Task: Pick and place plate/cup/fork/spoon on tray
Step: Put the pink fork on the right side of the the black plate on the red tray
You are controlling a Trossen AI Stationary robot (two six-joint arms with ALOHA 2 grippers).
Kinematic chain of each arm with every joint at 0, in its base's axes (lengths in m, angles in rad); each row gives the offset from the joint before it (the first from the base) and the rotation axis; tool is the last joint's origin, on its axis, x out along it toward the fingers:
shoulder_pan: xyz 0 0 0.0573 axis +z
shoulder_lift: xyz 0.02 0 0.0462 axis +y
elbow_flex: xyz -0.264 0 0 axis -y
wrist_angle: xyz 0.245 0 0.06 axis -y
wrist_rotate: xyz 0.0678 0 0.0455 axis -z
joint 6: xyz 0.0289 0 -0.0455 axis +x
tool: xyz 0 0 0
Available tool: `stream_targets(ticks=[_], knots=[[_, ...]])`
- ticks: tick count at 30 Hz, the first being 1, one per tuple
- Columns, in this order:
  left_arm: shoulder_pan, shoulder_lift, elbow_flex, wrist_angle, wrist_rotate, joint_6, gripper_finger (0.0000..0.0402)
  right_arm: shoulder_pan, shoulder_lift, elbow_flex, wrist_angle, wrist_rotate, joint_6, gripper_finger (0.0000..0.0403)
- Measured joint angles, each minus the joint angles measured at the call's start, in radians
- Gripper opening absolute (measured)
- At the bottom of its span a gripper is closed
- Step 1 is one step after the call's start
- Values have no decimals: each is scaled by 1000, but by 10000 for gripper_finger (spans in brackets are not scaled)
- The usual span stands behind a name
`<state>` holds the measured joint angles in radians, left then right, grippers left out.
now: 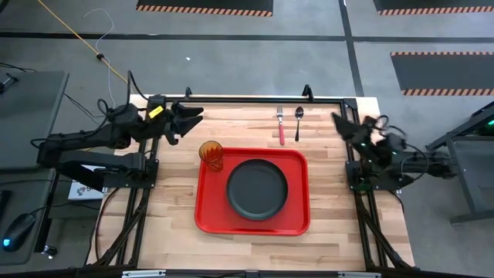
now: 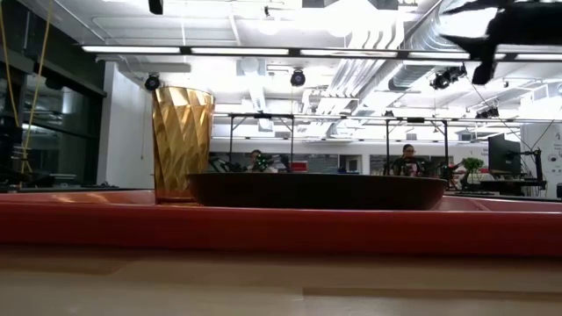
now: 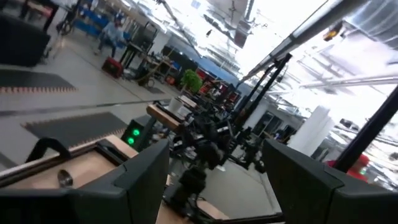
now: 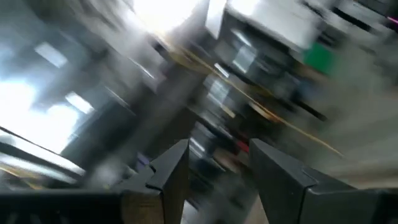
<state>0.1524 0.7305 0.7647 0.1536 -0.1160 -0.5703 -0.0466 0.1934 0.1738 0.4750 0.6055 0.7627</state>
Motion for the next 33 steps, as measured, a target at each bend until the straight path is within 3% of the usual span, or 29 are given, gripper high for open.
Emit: stream_targets(ticks=[6,11,15,19,27,33], knots=[[55,10,1,-4,-2,41,248,-81,401,318,-535,-33,239,161],[103,4,1,-51,7,57,248,-244,742,537,-884,-241,390,161],[118,4,1,-100,19,58,248,-362,996,648,-920,-431,330,161],[118,4,1,-122,18,73,248,-432,1218,744,-925,-494,249,161],[118,3,1,-119,19,103,248,-458,1562,935,-976,-465,186,161],[118,4,1,-120,20,103,248,-457,1726,1097,-1149,-413,116,161]])
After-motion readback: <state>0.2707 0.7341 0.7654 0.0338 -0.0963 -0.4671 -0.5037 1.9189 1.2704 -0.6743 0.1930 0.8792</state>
